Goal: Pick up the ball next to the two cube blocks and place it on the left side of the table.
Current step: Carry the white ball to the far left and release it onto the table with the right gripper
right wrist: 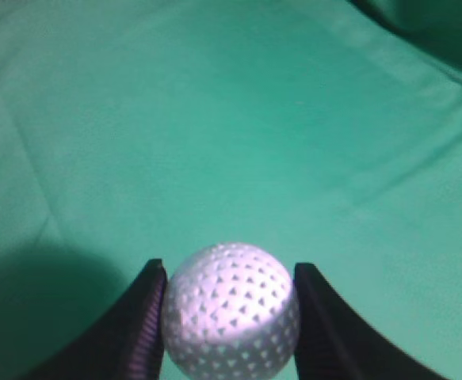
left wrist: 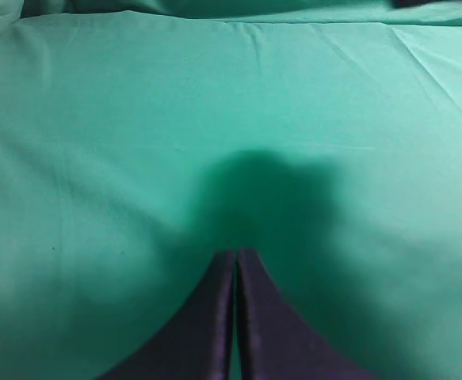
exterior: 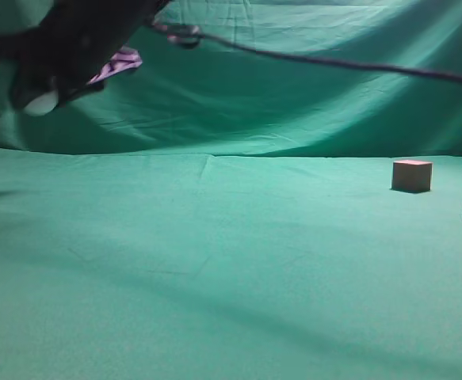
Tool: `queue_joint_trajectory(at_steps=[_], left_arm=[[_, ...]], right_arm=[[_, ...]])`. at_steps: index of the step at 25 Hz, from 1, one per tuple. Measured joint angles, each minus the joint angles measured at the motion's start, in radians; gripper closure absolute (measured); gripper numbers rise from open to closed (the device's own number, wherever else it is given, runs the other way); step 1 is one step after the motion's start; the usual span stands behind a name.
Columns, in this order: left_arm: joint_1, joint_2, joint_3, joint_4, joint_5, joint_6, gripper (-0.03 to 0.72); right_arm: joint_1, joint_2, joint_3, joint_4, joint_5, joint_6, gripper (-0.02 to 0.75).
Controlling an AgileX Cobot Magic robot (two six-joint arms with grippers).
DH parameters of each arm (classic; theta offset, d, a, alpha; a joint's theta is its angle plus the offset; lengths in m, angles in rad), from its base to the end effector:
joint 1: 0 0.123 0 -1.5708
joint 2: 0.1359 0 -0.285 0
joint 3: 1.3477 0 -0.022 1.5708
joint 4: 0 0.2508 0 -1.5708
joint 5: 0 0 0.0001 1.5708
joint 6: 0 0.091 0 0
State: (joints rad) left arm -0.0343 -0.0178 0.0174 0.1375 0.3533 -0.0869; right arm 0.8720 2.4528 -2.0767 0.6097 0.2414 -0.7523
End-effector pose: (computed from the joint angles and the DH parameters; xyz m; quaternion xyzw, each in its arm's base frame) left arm 0.0528 0.0025 0.1767 0.0159 0.7934 0.0212 0.6082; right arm 0.3563 0.4435 0.1800 -0.4513 0.7271 0.2351 0.4609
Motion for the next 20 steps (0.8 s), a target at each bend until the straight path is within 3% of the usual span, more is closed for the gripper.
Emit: queue_joint_trajectory(at_steps=[5,13,17,19,20], left_arm=[[0.000,0.000,0.000,0.000,0.000,0.000,0.688],[0.000,0.000,0.000,0.000,0.000,0.000,0.688],[0.000,0.000,0.000,0.000,0.000,0.000,0.688],[0.000,0.000,0.000,0.000,0.000,0.000,0.688],[0.000,0.000,0.000,0.000,0.000,0.000,0.688]], right_arm=[[0.036,0.156,-0.132,0.009,-0.041,-0.002,0.415],[0.042,0.200,-0.155,0.061,-0.085,-0.002,0.415],[0.036,0.205,-0.155,0.086,-0.081,-0.002,0.241],[0.027,0.205,-0.155,0.095,-0.077,-0.002,0.181],[0.021,0.205,-0.155,0.096,-0.077,-0.002,0.189]])
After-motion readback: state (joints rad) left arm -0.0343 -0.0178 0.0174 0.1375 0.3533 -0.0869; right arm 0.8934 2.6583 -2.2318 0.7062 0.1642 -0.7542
